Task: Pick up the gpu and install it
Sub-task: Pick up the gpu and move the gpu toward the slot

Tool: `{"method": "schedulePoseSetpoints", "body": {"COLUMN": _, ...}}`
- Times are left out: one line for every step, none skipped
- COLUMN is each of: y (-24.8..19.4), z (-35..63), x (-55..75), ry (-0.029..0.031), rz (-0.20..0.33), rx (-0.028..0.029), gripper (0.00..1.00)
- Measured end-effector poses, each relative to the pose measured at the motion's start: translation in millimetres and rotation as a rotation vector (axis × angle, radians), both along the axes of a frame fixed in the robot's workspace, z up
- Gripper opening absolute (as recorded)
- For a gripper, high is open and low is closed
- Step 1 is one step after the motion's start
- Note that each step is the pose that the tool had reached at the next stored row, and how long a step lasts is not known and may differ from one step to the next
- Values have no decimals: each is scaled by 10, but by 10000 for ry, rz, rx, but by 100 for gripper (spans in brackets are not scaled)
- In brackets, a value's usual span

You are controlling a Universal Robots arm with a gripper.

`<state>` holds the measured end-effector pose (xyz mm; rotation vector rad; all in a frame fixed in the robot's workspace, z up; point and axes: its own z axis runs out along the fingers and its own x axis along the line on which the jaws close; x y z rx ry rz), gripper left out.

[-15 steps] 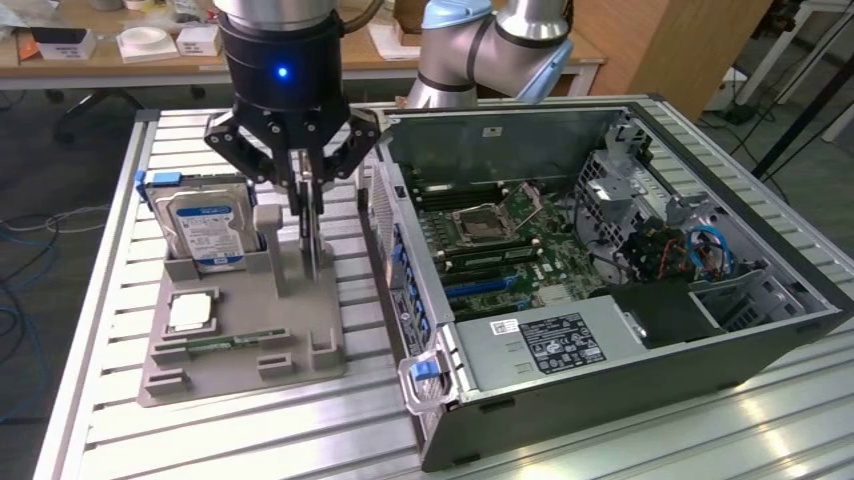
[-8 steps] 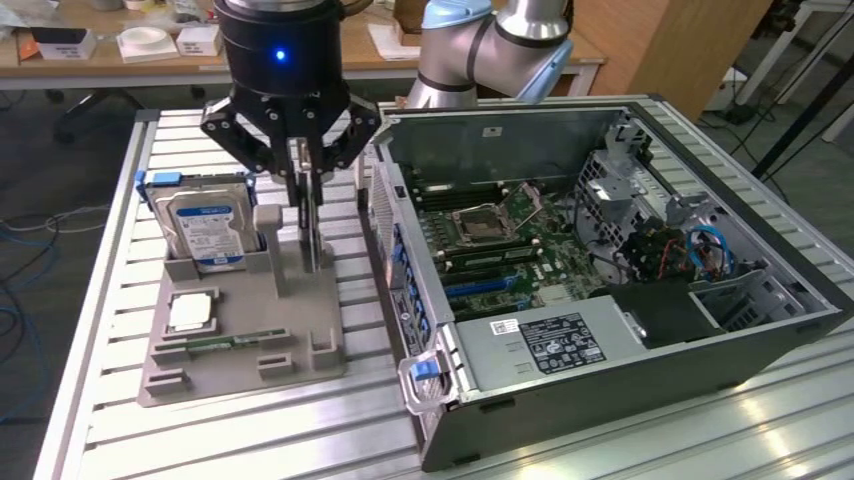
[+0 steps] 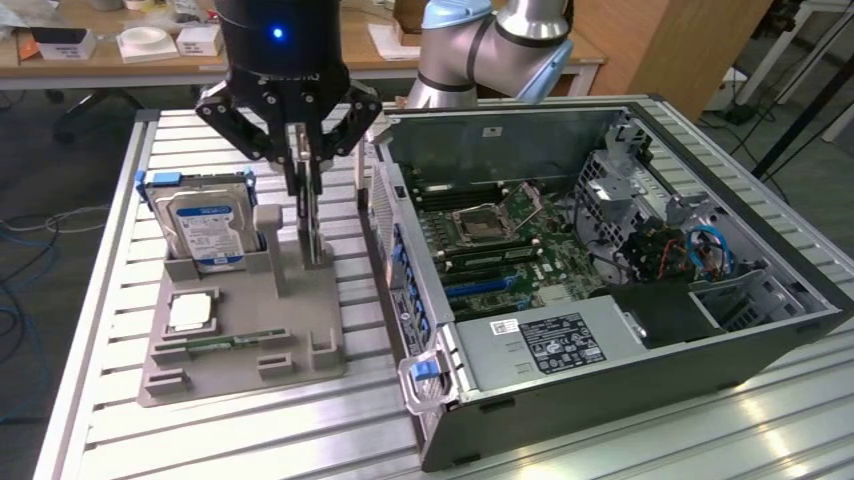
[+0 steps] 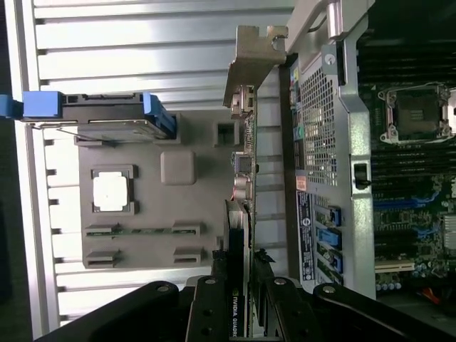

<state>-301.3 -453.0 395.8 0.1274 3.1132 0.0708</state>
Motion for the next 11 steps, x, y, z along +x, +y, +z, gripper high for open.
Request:
{"method": "schedulePoseSetpoints", "body": {"y": 0, "z": 20, "x": 0, "ry": 0, "rz": 0, "rx": 1, "gripper": 26}}
{"method": "schedulePoseSetpoints", "body": {"y": 0, "z": 37, "x": 0, "ry": -1, "rz": 0, "rx": 1, "gripper": 26}}
{"method": "schedulePoseSetpoints", "body": {"y": 0, "z": 54, "x": 0, "ry": 0, "rz": 0, "rx": 1, "gripper": 26}}
{"method": "schedulePoseSetpoints", "body": {"y": 0, "z": 70, "x": 0, "ry": -1, "rz": -1, "rx": 2, "gripper": 26}}
{"method": "schedulePoseSetpoints", "body": {"y": 0, "z": 87, "x": 0, "ry": -1, "rz": 0, "rx": 2, "gripper": 26}}
{"method": "schedulePoseSetpoints", "body": {"y": 0, "z": 104, "x": 0, "ry": -1, "rz": 0, "rx": 3, "gripper": 26}}
{"method": "schedulePoseSetpoints", "body": {"y": 0, "z": 124, "x": 0, "ry": -1, "rz": 0, "rx": 3, "gripper": 26}}
{"method": "schedulePoseSetpoints", "body": {"y": 0, "z": 144, "x": 0, "ry": 0, "rz": 0, "rx": 3, "gripper": 26}}
{"method": "schedulePoseSetpoints", "body": {"y": 0, "z": 164, "x": 0, "ry": -1, "rz": 0, "rx": 3, "gripper": 26}}
{"method": "schedulePoseSetpoints", "body": {"y": 0, "z": 184, "x": 0, "ry": -1, "rz": 0, "rx": 3, "gripper": 26}}
{"method": "schedulePoseSetpoints", "body": {"y": 0, "z": 205, "x": 0, "ry": 0, "rz": 0, "rx": 4, "gripper": 26}}
